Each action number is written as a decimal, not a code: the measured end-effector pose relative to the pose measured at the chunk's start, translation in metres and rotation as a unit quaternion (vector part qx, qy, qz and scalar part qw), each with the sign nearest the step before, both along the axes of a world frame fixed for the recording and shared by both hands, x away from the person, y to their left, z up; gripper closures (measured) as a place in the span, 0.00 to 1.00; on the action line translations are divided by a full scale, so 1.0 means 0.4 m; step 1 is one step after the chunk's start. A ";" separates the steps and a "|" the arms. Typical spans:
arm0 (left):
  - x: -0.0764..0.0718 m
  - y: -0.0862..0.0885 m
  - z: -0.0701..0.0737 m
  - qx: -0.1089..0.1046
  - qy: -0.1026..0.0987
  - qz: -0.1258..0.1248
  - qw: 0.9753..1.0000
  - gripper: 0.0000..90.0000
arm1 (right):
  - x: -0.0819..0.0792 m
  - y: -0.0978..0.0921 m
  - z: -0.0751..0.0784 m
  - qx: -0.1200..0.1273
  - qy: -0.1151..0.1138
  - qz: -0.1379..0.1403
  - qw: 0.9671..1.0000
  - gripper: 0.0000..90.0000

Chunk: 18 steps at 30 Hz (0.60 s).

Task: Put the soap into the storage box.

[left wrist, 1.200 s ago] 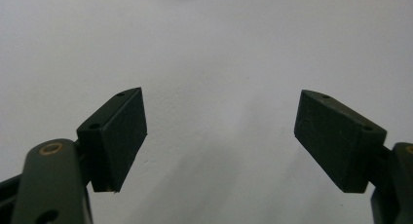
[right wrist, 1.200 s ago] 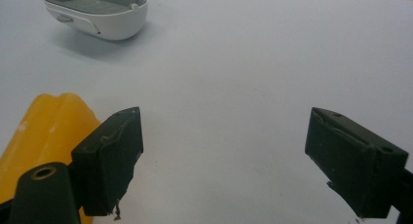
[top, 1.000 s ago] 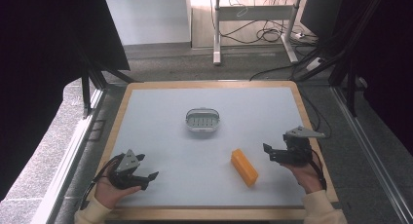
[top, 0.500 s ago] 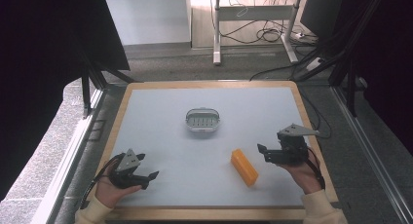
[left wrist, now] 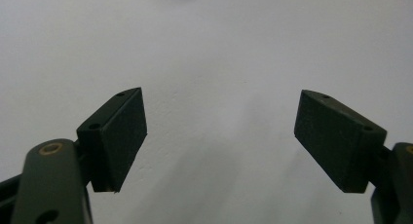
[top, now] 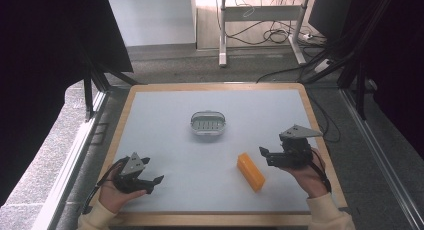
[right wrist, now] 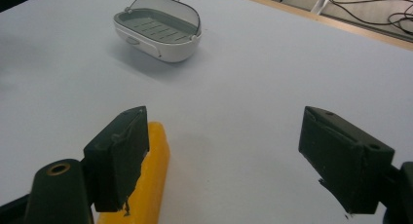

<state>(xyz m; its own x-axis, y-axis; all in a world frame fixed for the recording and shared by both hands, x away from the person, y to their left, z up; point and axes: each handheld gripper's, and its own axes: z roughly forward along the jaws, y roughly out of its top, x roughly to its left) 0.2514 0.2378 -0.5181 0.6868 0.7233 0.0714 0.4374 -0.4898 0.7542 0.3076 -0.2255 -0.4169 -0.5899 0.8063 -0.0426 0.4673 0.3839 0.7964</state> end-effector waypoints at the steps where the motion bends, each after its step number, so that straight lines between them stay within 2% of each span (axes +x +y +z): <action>1: 0.001 0.000 0.000 0.000 0.000 0.000 1.000 0.22 | 0.000 0.004 0.000 0.001 0.003 0.001 1.000 0.21; 10: 0.003 0.004 0.000 -0.001 0.002 0.000 1.000 0.22 | 0.001 0.024 -0.006 -0.005 0.016 0.006 1.000 0.21; 18: 0.002 0.004 0.000 0.000 0.001 -0.001 1.000 0.22 | -0.011 0.062 -0.006 -0.021 0.020 0.026 0.999 0.21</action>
<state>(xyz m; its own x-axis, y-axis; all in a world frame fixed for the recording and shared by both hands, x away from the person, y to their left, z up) 0.2523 0.2394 -0.5182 0.6884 0.7220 0.0698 0.4376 -0.4902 0.7538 0.3033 -0.2007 -0.4192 -0.6326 0.7728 -0.0515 0.4766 0.4408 0.7606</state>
